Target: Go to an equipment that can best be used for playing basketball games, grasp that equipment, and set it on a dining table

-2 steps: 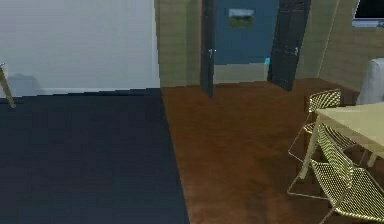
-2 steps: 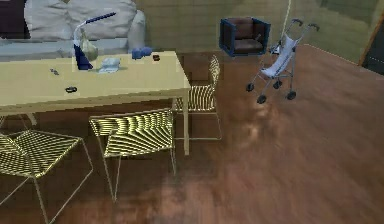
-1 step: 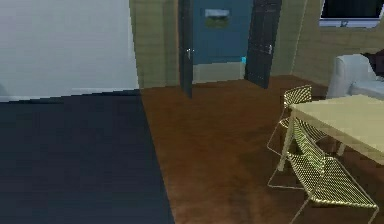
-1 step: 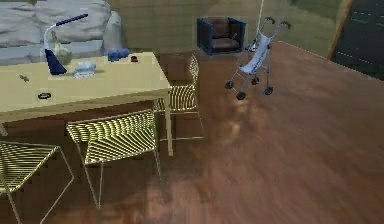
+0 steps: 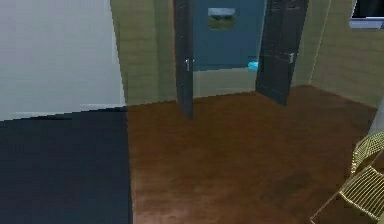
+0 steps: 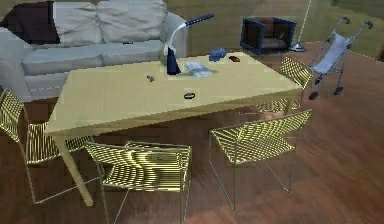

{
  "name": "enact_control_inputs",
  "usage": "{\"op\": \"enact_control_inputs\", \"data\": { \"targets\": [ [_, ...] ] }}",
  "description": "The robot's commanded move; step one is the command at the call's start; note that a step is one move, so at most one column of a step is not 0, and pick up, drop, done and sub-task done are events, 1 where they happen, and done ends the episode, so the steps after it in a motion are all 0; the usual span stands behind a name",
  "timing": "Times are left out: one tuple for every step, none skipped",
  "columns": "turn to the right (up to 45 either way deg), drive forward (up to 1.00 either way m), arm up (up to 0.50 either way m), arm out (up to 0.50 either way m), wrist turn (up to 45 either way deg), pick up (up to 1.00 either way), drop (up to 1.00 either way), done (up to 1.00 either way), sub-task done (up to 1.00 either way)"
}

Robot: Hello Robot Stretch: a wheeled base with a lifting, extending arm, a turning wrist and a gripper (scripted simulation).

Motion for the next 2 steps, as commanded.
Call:
{"op": "enact_control_inputs", "data": {
  "targets": [
    [9.0, 0.00, 0.00, 0.00, 0.0, 0.00, 0.00, 0.00, 0.00],
    [0.0, 0.15, 0.00, 0.00, 0.0, 0.00, 0.00, 0.00, 0.00]
  ]
}}
